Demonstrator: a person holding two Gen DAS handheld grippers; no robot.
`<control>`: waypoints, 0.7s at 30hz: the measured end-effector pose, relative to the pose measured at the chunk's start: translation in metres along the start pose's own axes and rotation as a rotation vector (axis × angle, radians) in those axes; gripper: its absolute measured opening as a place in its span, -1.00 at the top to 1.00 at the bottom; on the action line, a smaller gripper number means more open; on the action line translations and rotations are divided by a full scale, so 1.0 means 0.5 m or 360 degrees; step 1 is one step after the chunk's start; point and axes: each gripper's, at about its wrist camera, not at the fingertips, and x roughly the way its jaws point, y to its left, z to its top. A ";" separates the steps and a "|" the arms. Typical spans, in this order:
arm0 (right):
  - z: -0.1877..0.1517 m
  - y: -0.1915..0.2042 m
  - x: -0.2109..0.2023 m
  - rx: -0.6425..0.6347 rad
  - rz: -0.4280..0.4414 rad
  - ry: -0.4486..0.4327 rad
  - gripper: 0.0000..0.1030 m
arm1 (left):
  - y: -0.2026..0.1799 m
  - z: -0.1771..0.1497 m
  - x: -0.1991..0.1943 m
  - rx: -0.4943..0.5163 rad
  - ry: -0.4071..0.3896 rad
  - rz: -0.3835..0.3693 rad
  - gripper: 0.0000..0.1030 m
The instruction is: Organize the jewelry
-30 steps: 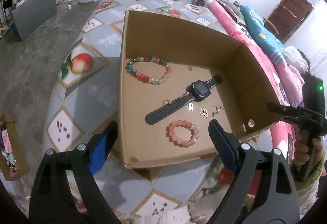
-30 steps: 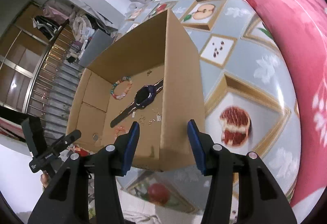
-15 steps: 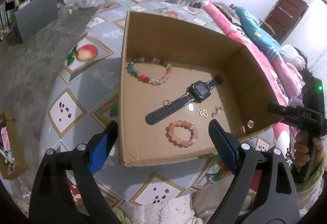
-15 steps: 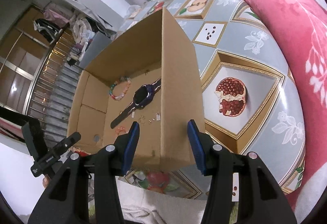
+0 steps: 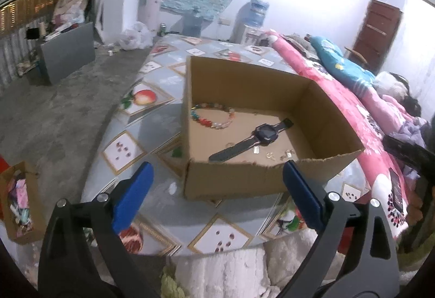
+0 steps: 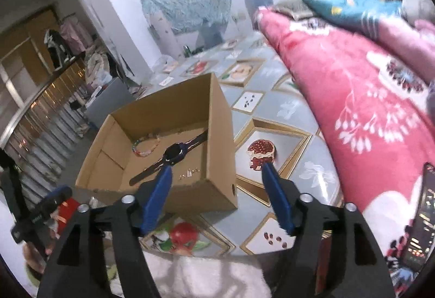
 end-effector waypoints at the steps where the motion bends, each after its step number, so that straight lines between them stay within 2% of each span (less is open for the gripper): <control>1: -0.007 0.010 -0.006 -0.0029 -0.0013 -0.0006 -0.44 | 0.000 -0.004 -0.004 -0.0012 0.0000 0.0037 -0.80; 5: -0.042 0.062 -0.005 -0.0158 -0.0019 0.0028 -0.58 | -0.011 -0.021 -0.014 0.0013 -0.0008 0.0181 -0.81; 8: -0.066 0.094 0.014 -0.0208 -0.0017 0.0089 -0.61 | -0.028 -0.029 -0.014 0.0084 -0.0009 0.0289 -0.81; 11: -0.081 0.121 0.029 -0.0259 -0.0048 0.0115 -0.61 | -0.046 -0.031 -0.009 0.0159 -0.0002 0.0343 -0.81; 15: -0.090 0.148 0.048 -0.0308 -0.0095 0.0132 -0.63 | -0.066 -0.030 0.017 0.0230 0.0098 0.0369 -0.81; 21: -0.095 0.161 0.076 -0.0245 -0.0155 0.0214 -0.70 | -0.087 -0.036 0.050 0.0114 0.0193 0.0295 -0.81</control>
